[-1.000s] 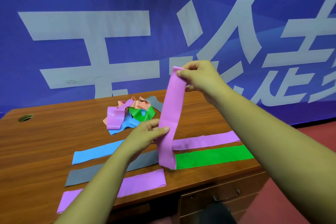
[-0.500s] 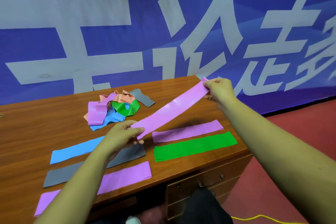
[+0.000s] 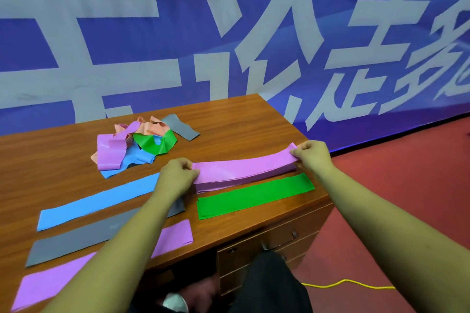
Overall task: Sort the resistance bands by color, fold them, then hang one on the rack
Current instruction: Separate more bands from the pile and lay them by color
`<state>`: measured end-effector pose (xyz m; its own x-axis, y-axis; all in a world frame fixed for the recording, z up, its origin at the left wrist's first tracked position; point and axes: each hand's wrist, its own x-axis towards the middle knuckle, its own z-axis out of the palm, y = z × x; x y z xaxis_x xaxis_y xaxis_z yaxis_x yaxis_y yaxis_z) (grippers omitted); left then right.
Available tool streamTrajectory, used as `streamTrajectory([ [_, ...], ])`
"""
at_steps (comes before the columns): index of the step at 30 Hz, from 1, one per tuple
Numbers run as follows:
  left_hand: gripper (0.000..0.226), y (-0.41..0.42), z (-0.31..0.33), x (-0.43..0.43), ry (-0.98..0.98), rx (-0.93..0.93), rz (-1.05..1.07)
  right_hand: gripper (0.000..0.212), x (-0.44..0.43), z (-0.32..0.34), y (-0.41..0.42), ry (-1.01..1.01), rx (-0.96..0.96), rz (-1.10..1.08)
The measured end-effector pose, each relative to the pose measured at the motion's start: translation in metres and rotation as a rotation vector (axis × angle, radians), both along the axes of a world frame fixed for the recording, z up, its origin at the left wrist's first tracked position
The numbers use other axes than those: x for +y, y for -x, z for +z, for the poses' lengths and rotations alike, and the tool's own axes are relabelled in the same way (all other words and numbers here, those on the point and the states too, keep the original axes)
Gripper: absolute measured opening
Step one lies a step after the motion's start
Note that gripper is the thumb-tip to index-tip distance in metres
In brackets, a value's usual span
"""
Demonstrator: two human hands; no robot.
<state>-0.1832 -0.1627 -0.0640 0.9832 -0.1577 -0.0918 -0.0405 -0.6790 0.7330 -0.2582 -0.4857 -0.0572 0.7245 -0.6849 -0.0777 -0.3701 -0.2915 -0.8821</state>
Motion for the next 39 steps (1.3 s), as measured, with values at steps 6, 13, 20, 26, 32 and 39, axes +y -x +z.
streamTrajectory([
  [6,0.023,-0.006,-0.013,-0.006,-0.131,-0.06,0.008,0.014,-0.001,-0.016,-0.007,0.154,0.046,0.051],
  [13,0.016,-0.009,-0.031,-0.005,-0.362,-0.174,-0.086,0.022,0.005,-0.032,-0.014,0.261,0.077,0.124],
  [20,0.021,-0.009,-0.041,-0.007,-0.411,-0.254,-0.116,0.017,0.003,-0.05,-0.018,0.52,0.122,0.167],
  [26,0.02,-0.017,-0.038,0.001,-0.327,-0.34,-0.153,0.025,0.013,-0.045,-0.024,0.732,0.195,0.127],
  [32,0.014,-0.057,-0.017,0.048,-0.307,-0.396,-0.046,0.041,0.066,-0.019,-0.062,0.568,0.11,0.41],
  [39,0.022,-0.089,-0.018,0.118,-0.379,-0.334,0.104,0.046,0.166,-0.008,-0.128,0.489,0.09,0.636],
])
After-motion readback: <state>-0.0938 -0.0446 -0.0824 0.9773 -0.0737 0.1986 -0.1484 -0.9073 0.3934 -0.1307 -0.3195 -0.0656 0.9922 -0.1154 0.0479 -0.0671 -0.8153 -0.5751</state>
